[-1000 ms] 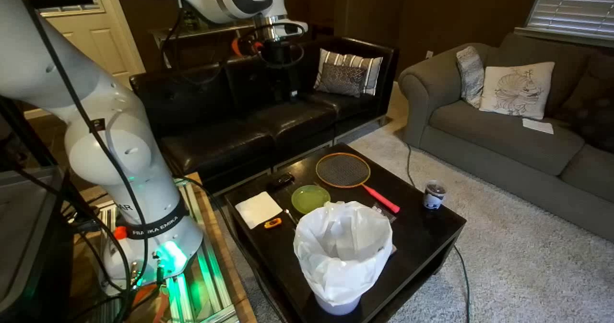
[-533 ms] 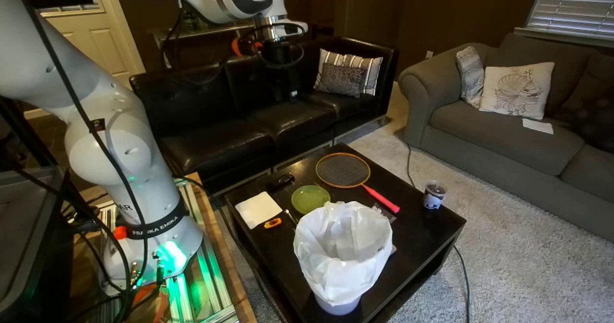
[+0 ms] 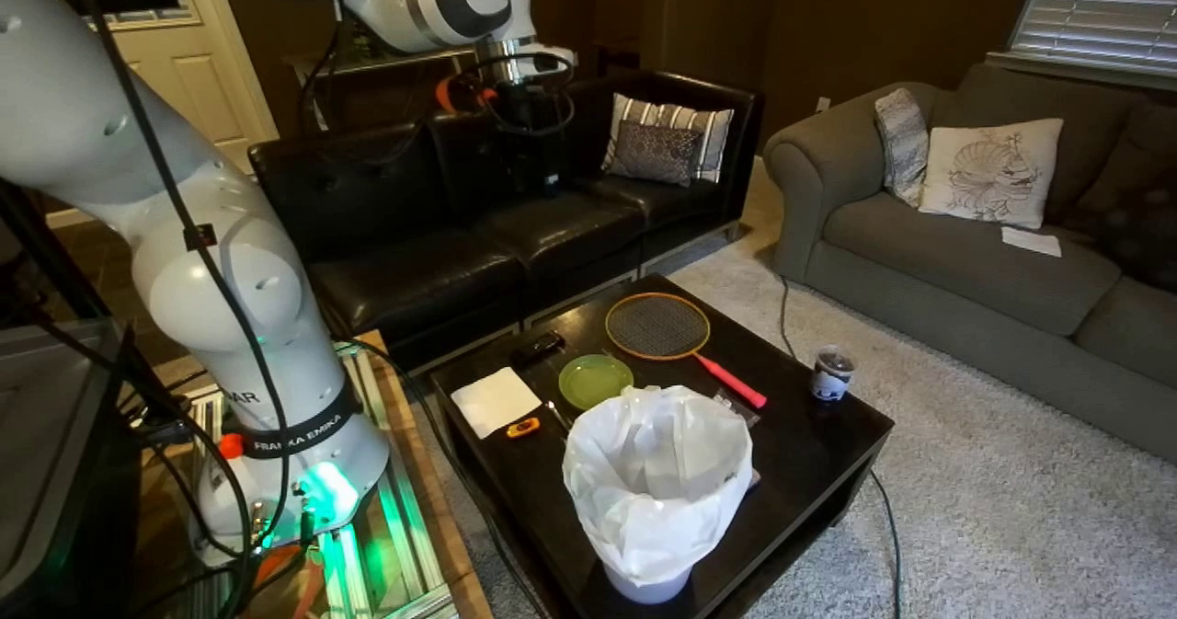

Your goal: Turn the orange object to the left

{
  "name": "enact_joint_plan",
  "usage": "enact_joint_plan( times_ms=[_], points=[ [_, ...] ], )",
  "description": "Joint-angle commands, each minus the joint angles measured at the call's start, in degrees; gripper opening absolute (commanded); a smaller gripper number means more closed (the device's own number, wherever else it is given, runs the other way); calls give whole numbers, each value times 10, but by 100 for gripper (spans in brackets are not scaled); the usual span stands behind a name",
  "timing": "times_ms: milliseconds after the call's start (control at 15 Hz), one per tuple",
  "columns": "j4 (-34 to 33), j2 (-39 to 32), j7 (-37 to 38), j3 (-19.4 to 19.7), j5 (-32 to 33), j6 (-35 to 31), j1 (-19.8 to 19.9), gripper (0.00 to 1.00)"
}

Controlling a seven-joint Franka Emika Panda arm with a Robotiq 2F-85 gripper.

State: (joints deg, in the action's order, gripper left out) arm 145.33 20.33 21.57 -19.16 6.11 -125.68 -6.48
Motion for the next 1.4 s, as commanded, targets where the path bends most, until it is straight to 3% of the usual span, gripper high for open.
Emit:
enact_joint_plan(
  times_ms=[0, 267, 400, 800, 1000, 1333],
  points=[
    [2, -54, -43, 4, -51, -87, -59, 100],
    [-9, -154, -141, 20, -152, -184, -106, 100],
    [-24, -221, -170, 21, -175, -205, -105, 100],
    [-79, -385, -198, 23, -170, -247, -85, 100],
    [-96, -429, -194, 24, -167, -239, -77, 100],
    [-82, -422, -182, 26, -160, -245, -78, 100]
  ],
)
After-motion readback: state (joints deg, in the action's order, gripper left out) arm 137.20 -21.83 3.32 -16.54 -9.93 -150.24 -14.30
